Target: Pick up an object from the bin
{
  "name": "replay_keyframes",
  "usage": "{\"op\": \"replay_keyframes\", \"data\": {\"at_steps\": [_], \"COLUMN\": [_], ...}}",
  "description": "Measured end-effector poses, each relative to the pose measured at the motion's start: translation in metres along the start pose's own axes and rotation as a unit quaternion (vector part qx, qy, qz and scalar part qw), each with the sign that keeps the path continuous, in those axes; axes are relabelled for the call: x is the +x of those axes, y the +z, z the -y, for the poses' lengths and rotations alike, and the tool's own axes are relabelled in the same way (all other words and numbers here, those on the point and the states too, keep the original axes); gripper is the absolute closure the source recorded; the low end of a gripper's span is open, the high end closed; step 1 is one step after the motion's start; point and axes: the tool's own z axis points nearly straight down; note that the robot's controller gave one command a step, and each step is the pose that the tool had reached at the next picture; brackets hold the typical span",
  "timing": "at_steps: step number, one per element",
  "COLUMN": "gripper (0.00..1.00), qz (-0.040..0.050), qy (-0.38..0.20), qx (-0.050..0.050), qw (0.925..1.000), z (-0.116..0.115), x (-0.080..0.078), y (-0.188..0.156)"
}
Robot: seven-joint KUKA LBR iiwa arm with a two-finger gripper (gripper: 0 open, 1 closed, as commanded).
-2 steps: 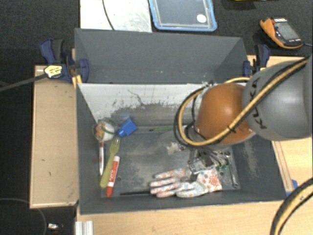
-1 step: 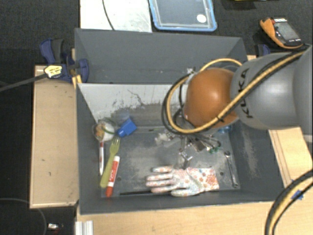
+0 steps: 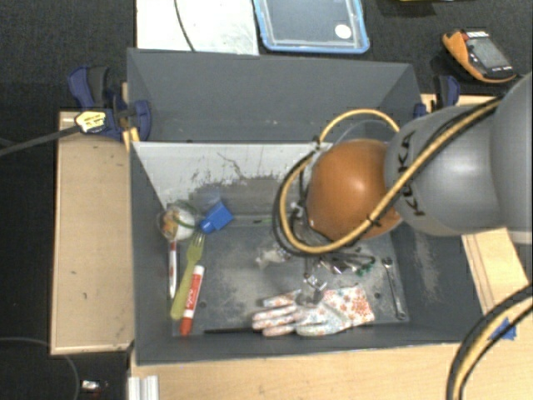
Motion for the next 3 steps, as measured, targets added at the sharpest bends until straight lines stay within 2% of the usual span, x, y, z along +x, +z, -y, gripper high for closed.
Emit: {"op": "replay_keyframes", "data": {"at_steps": [1,2,3], "gripper": [1.00,1.00,1.00], "qz": [0.0058,0.0058,0.0061], "qy": [-0.178,-0.178,-0.176], "qx": [0.002,0.002,0.002], "qw": [0.9840,0.9841,0.9843], "z": [-0.047,-0.047,-0.048], "x": [-0.058,-0.058,-0.057], "y": [0.013,0.013,-0.002]}}
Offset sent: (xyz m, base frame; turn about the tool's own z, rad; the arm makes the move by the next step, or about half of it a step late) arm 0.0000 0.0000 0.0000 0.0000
